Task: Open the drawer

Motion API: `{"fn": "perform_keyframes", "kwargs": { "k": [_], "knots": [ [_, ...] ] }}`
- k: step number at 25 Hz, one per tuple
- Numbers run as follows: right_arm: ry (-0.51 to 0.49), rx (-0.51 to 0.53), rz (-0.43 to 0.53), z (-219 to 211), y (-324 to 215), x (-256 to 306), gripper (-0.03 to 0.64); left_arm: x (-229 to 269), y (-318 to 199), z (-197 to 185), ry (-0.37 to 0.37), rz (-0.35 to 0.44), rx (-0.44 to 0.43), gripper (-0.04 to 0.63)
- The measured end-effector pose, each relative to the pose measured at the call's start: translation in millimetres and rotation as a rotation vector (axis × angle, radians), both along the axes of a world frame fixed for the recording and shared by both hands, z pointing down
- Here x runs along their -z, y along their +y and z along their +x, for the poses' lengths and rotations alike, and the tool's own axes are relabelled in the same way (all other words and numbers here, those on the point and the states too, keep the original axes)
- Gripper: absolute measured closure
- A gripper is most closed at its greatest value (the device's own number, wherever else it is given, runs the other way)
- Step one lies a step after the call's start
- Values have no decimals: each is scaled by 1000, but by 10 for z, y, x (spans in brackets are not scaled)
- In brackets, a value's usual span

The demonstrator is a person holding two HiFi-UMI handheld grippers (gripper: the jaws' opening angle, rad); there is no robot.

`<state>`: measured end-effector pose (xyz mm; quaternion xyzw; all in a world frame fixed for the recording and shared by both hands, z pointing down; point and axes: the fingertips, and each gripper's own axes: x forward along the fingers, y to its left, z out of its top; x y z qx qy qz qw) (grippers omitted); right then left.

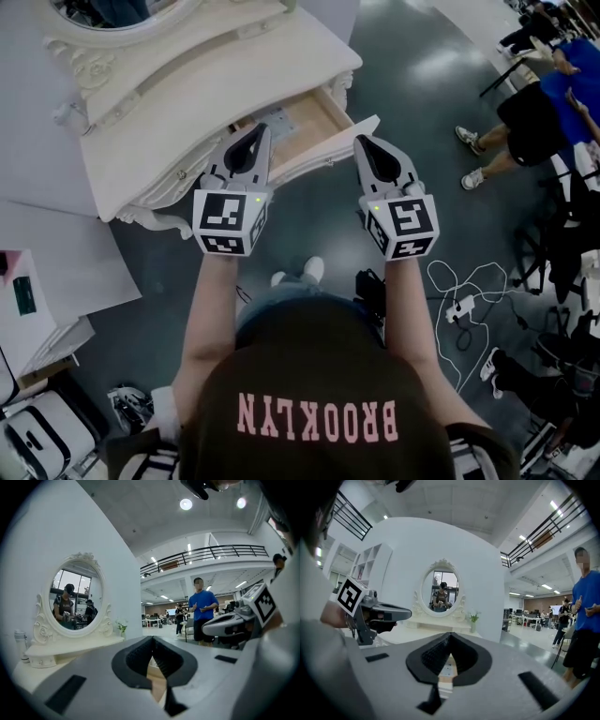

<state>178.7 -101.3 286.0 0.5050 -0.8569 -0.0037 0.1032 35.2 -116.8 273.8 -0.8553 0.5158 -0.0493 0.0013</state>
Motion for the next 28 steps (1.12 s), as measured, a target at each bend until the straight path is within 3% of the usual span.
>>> {"fn": "perform_keyframes", "kwargs": {
  "k": [6, 28],
  "knots": [
    [-43, -23, 28, 23, 3, 180, 621, 145, 13, -90, -1, 27, 11, 591],
    [-40, -46, 107, 90, 61, 410, 621, 364, 47, -49, 12, 75, 16, 591]
  ]
}}
